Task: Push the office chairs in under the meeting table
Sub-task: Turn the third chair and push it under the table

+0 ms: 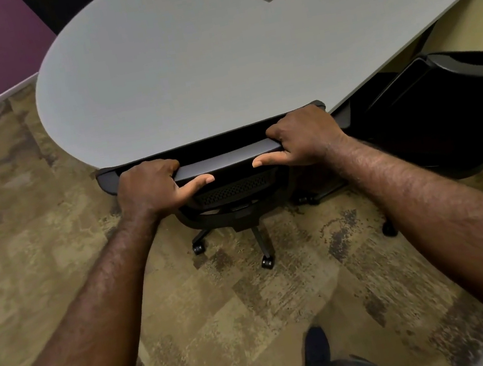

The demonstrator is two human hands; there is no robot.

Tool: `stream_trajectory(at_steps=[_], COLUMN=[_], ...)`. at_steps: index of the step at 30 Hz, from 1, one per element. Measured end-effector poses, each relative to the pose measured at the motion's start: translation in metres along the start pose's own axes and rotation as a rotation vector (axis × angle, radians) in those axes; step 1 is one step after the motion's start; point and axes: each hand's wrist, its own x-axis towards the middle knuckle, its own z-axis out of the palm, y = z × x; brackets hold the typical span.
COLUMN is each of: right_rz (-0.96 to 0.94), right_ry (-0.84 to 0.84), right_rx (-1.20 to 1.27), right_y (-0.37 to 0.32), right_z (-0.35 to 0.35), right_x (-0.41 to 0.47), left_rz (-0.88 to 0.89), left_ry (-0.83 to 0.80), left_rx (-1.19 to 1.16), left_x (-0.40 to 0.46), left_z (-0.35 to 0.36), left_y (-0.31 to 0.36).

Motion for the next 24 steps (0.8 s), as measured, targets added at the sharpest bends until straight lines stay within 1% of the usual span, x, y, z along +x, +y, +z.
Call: stream_trajectory(at_steps=[10, 19, 24], right_rz=[0.007, 0.011, 0.02], right_ry=[-0.008, 0.001, 0.007], right_rx=[0.023, 0.037, 0.028], right_y=[0.006, 0.0, -0.003], right_z=[0.008, 0.012, 0.009], right_x=[0.026, 0.032, 0.029], left_rz=[-0.008, -0.014, 0.011], left_ry=[-0.015, -0.011, -0.065], left_rx=[-0.009, 0.007, 0.008], left_x=[0.026, 0.029, 0.032], left_z=[0.01, 0.011, 0.008], left_y=[-0.019, -0.03, -0.035])
